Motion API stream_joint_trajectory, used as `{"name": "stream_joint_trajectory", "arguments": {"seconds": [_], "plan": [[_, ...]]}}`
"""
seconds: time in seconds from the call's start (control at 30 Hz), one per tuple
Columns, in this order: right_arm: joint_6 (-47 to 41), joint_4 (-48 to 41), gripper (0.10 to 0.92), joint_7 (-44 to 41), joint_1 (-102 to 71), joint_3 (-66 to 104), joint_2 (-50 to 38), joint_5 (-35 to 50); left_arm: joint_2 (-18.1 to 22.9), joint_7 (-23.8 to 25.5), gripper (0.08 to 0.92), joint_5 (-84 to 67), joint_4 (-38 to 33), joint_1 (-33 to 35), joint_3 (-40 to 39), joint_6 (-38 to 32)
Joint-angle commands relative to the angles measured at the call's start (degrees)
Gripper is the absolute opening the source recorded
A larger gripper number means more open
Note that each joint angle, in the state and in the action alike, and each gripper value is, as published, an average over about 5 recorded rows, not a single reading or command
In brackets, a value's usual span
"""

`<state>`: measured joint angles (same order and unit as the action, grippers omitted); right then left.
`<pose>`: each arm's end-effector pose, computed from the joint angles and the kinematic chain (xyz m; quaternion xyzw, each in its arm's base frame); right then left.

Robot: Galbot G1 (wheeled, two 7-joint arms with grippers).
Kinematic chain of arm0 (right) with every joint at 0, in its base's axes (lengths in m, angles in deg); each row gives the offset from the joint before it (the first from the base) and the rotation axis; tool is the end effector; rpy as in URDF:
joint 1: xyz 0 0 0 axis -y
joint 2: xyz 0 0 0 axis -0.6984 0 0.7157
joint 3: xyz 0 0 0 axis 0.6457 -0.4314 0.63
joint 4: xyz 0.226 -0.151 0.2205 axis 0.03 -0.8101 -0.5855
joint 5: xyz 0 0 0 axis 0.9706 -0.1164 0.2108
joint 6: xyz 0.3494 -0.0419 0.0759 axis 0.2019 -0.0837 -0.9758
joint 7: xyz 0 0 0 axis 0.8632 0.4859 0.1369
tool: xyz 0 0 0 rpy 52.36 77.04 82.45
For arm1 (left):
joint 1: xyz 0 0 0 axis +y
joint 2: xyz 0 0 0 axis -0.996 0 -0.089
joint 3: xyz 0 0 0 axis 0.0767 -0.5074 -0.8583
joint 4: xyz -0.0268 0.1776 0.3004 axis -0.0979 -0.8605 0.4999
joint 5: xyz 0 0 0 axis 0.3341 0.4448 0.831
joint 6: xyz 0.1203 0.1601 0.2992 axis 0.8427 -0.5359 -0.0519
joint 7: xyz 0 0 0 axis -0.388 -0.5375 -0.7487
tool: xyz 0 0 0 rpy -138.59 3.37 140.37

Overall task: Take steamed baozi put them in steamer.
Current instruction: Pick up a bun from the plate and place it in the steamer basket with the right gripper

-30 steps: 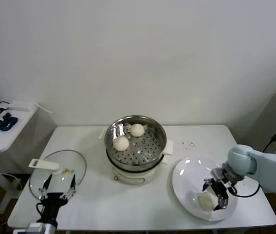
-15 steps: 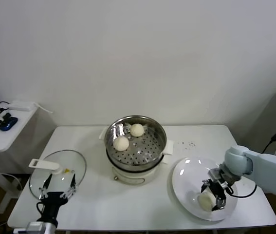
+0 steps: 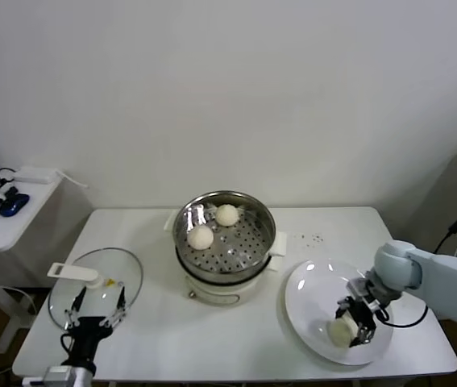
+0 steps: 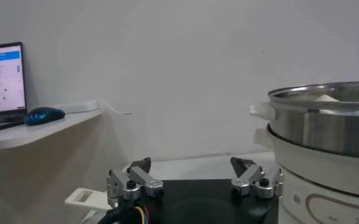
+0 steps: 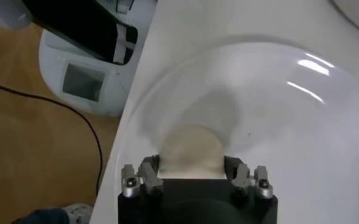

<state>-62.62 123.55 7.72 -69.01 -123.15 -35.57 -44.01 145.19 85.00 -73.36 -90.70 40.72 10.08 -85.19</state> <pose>0.4256 -0.1472 -0.2445 0.6245 -0.4547 0.4871 0.4075 0.1464 0.0890 -0.3426 0.0418 -0.9956 -0.0547 0.0637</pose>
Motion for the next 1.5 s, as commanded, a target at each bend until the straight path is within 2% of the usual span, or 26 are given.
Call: {"name": "stream_joint_trajectory", "arguments": {"seconds": [0.03, 0.67, 0.87, 1.07, 1.37, 1.5], "plan": [[0.7, 0.7, 0.679, -0.7, 5.9, -1.3, 0.0, 0.5, 0.0, -0.1, 0.823, 0.0, -0.2, 0.0, 0.0, 0.1], [13.7, 12.4, 0.679, -5.9, 37.5, -11.6, 4.3, 0.8, 0.0, 0.1, 0.823, 0.2, -1.2, -0.6, 0.0, 1.0], [19.3, 14.0, 0.679, -6.8, 42.7, -10.9, 10.4, -4.3, 0.2, 0.2, 0.823, 0.3, -1.4, -0.7, -0.1, 1.4], [24.6, 12.7, 0.679, -6.8, 41.7, -7.0, 17.9, -14.1, 0.4, 0.3, 0.823, 0.4, -1.7, -0.8, 0.0, 1.6], [27.7, 7.3, 0.679, -6.8, 36.0, -3.5, 28.1, -21.5, 0.3, 0.4, 0.823, 0.4, -1.8, -0.9, 0.3, 2.0], [27.0, 4.0, 0.679, -7.2, 33.1, -2.8, 33.4, -21.9, 0.4, 0.4, 0.823, 0.3, -1.8, -0.9, 0.4, 2.0]]}}
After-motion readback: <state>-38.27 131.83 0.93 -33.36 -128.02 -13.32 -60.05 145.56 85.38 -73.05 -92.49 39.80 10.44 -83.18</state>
